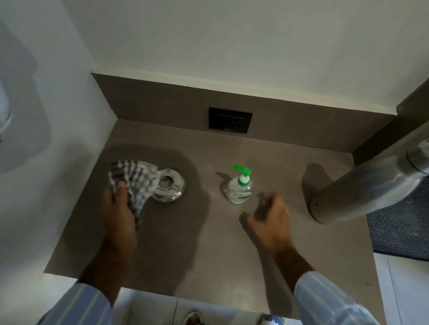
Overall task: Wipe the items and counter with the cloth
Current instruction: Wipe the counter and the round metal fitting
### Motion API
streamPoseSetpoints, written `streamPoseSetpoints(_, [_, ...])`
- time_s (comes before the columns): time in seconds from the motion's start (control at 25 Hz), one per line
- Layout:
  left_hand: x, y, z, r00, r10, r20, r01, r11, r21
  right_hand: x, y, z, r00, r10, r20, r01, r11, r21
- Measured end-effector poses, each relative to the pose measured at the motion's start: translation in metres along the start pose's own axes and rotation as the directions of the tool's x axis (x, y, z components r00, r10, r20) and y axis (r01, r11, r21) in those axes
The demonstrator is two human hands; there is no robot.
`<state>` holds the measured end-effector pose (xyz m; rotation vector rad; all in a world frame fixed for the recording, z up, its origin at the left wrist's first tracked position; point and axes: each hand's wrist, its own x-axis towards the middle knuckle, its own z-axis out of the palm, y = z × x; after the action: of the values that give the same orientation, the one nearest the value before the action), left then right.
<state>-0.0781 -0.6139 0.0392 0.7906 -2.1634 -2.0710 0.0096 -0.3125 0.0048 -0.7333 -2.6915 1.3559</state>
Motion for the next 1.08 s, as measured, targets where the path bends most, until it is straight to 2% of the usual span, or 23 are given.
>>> streamPoseSetpoints(0.04, [0.014, 0.004, -0.004, 0.998, 0.017, -0.064, -0.016, 1.0, 0.014, -0.016, 0.001, 0.005, 1.0, -0.017, -0.018, 0.017, 1.0, -0.019])
streamPoseSetpoints(0.08, [0.026, 0.007, -0.005, 0.994, 0.028, -0.109, -0.023, 0.998, 0.051, -0.025, -0.001, 0.019, 0.998, -0.056, 0.027, 0.056, 0.998, -0.003])
streamPoseSetpoints(0.16, [0.044, 0.008, 0.003, 0.992, 0.036, -0.125, -0.01, 0.978, 0.208, -0.029, -0.026, 0.059, 0.978, -0.098, 0.185, 0.083, 0.993, 0.085])
streamPoseSetpoints(0.24, [0.055, 0.006, 0.021, 1.0, -0.018, 0.001, 0.017, 0.942, 0.335, -0.012, -0.063, 0.101, 0.968, -0.063, 0.245, 0.01, 0.978, 0.21])
streamPoseSetpoints(0.32, [0.064, 0.005, 0.037, 0.987, -0.073, 0.142, 0.012, 0.922, 0.387, 0.014, -0.099, 0.131, 0.964, 0.078, 0.254, -0.155, 0.941, 0.3])
streamPoseSetpoints(0.44, [0.086, -0.006, 0.043, 0.973, -0.08, 0.216, -0.01, 0.922, 0.386, 0.043, -0.129, 0.152, 0.924, 0.249, 0.289, -0.34, 0.883, 0.325])
streamPoseSetpoints(0.48, [0.087, -0.009, 0.041, 0.969, -0.1, 0.227, 0.009, 0.929, 0.371, 0.046, -0.134, 0.159, 0.896, 0.306, 0.323, -0.422, 0.814, 0.398])
streamPoseSetpoints(0.56, [0.079, -0.011, 0.04, 0.966, -0.087, 0.245, 0.004, 0.947, 0.32, 0.038, -0.146, 0.17, 0.827, 0.323, 0.46, -0.56, 0.546, 0.623])
streamPoseSetpoints(0.64, [0.061, -0.002, 0.042, 0.964, -0.032, 0.264, -0.041, 0.963, 0.265, 0.021, -0.159, 0.179, 0.822, 0.195, 0.535, -0.569, 0.303, 0.765])
streamPoseSetpoints(0.72, [0.039, 0.014, 0.043, 0.961, 0.011, 0.276, -0.092, 0.955, 0.28, 0.009, -0.176, 0.177, 0.839, 0.12, 0.53, -0.543, 0.159, 0.824])
streamPoseSetpoints(0.84, [0.01, 0.03, 0.037, 0.933, 0.165, 0.32, -0.272, 0.905, 0.326, 0.017, -0.194, 0.158, 0.852, 0.055, 0.521, -0.524, 0.072, 0.849])
streamPoseSetpoints(0.92, [-0.002, 0.024, 0.028, 0.877, 0.281, 0.389, -0.415, 0.851, 0.321, 0.018, -0.2, 0.144, 0.822, 0.04, 0.568, -0.569, 0.0, 0.823])
streamPoseSetpoints(0.96, [-0.002, 0.019, 0.024, 0.877, 0.288, 0.384, -0.428, 0.831, 0.355, 0.014, -0.2, 0.143, 0.811, 0.061, 0.581, -0.581, -0.027, 0.814])
streamPoseSetpoints(1.0, [0.004, 0.017, 0.022, 0.91, 0.236, 0.34, -0.367, 0.84, 0.4, 0.007, -0.2, 0.145, 0.798, 0.066, 0.599, -0.597, -0.054, 0.801])
streamPoseSetpoints(1.08, [0.023, 0.02, 0.023, 0.961, 0.049, 0.273, -0.16, 0.903, 0.4, -0.007, -0.202, 0.156, 0.789, 0.08, 0.609, -0.61, -0.011, 0.792])
